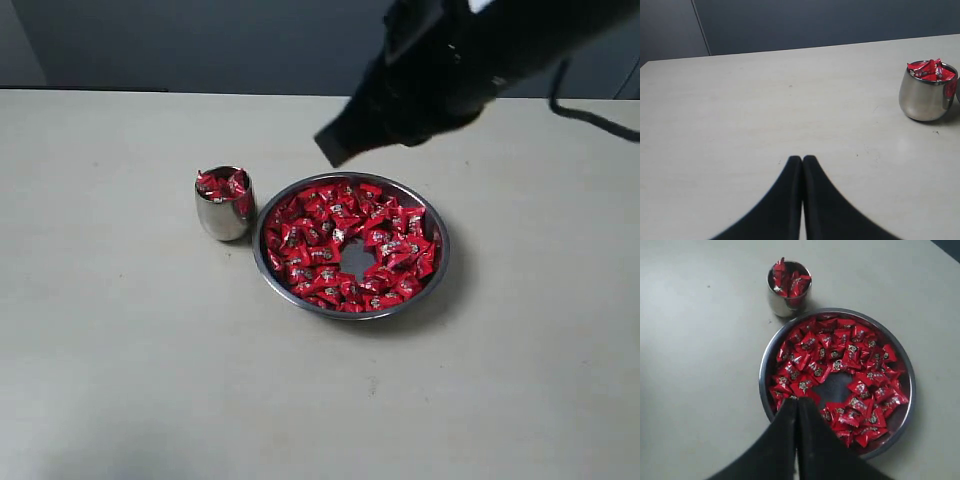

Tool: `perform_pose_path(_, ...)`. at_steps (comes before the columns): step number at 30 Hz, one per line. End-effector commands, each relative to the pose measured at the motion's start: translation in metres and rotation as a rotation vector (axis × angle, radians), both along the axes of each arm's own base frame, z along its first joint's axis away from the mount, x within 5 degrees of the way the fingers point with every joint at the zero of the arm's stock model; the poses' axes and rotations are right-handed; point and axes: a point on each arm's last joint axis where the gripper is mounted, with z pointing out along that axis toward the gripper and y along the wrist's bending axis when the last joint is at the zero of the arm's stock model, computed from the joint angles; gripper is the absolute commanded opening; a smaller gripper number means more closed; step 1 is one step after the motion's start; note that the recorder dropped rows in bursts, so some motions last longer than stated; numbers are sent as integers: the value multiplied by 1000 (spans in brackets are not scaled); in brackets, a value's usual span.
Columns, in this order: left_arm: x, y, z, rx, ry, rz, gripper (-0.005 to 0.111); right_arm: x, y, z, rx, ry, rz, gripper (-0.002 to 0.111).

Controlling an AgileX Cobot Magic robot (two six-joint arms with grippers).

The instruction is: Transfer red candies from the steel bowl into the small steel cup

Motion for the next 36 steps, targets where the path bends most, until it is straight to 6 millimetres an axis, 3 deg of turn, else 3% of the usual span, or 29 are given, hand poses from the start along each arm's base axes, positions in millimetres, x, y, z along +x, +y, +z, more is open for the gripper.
perform_pose_path(1,0,0,4,3,-19,-5,0,-24,-31,0,58,-60,-3,0)
perform_pose_path(9,0,0,4,3,-19,-5,0,-48,-55,8,69,-35,-3,0)
perform_pose_path(21,0,0,4,3,-19,-5,0,-46,-56,11,75,-75,-3,0)
perform_pose_path(27,0,0,4,3,-19,-5,0,-49,-67,21,193,-231,-14,0)
perform_pose_path(33,0,0,4,3,-19,-5,0,-46,-100,2,352,-360,-156,0)
perform_pose_path(36,0,0,4,3,-19,-5,0,-46,-120,-18,397,-392,-256,0)
